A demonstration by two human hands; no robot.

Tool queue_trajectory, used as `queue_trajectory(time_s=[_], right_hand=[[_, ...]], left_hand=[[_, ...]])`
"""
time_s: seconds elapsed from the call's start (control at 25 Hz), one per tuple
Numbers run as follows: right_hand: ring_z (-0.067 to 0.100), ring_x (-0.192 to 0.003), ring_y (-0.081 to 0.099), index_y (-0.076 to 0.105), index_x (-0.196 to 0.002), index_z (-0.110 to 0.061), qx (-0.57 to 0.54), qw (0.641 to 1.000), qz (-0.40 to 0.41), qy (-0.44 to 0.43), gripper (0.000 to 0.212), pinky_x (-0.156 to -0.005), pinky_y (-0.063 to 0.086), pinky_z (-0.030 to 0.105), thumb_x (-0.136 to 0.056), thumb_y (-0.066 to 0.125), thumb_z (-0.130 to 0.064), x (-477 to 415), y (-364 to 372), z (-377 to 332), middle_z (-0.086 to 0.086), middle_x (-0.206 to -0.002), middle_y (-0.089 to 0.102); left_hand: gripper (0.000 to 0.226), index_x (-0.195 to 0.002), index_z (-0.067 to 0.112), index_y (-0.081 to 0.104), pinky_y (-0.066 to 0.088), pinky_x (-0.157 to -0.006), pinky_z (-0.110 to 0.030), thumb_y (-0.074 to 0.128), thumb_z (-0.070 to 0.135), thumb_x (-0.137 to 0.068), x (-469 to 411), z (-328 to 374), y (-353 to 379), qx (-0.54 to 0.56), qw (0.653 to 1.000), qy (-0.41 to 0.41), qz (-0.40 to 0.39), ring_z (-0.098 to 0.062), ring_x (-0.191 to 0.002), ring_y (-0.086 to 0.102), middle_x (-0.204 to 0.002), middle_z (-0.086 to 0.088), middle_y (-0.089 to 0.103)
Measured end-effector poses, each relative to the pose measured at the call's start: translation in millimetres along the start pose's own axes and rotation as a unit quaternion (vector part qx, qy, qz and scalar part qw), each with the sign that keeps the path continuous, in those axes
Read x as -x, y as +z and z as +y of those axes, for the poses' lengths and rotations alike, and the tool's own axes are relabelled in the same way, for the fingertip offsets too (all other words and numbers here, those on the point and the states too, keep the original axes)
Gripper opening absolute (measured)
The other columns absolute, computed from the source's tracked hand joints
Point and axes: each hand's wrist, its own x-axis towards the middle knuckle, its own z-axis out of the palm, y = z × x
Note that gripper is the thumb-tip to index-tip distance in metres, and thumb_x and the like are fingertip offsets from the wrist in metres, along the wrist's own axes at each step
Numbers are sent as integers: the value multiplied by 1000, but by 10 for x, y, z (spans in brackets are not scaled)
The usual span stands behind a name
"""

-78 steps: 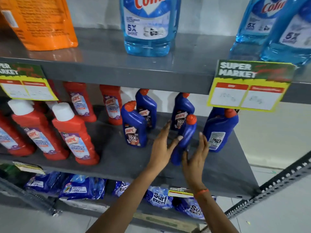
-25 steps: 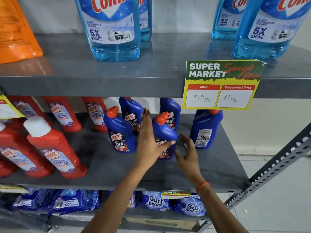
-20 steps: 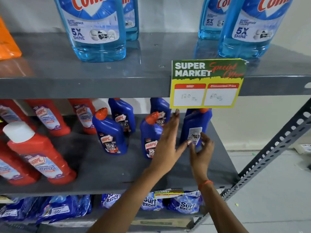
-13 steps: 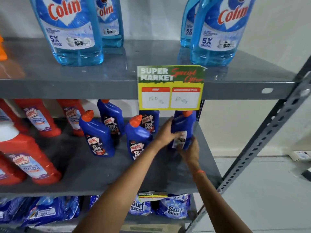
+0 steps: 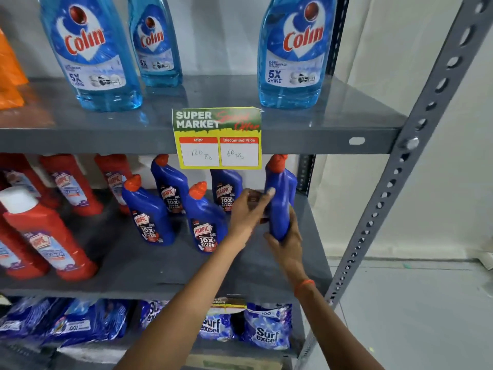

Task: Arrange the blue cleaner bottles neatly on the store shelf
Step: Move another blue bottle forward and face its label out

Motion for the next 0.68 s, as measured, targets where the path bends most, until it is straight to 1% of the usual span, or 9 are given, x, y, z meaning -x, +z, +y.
queue_trajectory(time_s=[0.08,0.12,0.2,0.28,0.32,0.4,0.52,0.6,0.68], right_hand=[[1,-77,59,38,-131,-25,-52,998,-35,-22,68,-66,51,15,-69,67,-17,1,-116,-4,-4,-102,62],[-1,-75,59,41,-127,-27,-75,995,-56,-25,62,-64,51,13,-71,66,-18,2,-154,16,-8,-97,62],[4,-87,63,47,-124,-30,-111,990,-85,3,54,-69,55,16,-77,67,-13,-14,-181,50,-7,-103,64],[13,-94,64,52,-118,-35,-135,986,-95,37,48,-71,57,21,-83,61,-3,-38,-167,112,-4,-105,65],[13,-94,64,52,-117,-35,-138,985,-94,45,49,-71,57,22,-85,58,1,-48,-163,146,-5,-104,66],[9,-93,65,48,-126,-24,-137,985,-94,46,52,-73,57,22,-85,53,7,-83,-155,183,-4,-105,65],[6,-88,66,41,-130,-10,-130,986,-87,53,55,-69,56,21,-82,46,17,-198,-106,204,6,-103,62],[21,-93,63,40,-127,-6,-111,990,-63,64,57,-72,57,32,-77,40,22,-309,-85,210,14,-102,59],[30,-97,58,40,-125,-6,-88,992,-56,72,59,-80,54,44,-75,35,23,-400,-88,246,18,-104,57]], left_hand=[[17,-90,33,65,54,-83,-28,63,47,-80,-64,-21,-161,85,986,-55,-136,-10,-97,65,-90,13,72],[16,-95,34,66,52,-87,-26,59,43,-84,-98,-39,-234,116,971,-83,-189,-7,-100,64,-94,15,72],[25,-105,33,65,52,-86,-26,60,41,-82,-156,-79,-317,141,950,-114,-253,-8,-103,65,-101,14,73],[33,-111,30,63,55,-82,-28,65,38,-79,-179,-173,-311,137,951,-115,-251,-13,-104,65,-105,8,74],[30,-109,29,64,56,-78,-27,66,34,-80,-169,-234,-286,142,957,-106,-228,-15,-102,66,-103,6,74],[21,-104,29,66,57,-76,-25,65,24,-84,-130,-335,-215,161,969,-80,-170,-17,-98,68,-99,3,75],[30,-116,15,57,55,-86,-35,62,15,-87,-127,-413,-145,135,980,-43,-143,-24,-100,65,-108,-10,68],[37,-123,6,49,55,-85,-31,59,10,-88,-137,-438,-116,127,980,-32,-148,-20,-98,64,-112,-14,63],[40,-126,3,45,56,-78,-22,59,7,-88,-142,-465,-68,113,984,-22,-139,-14,-94,66,-112,-15,62]])
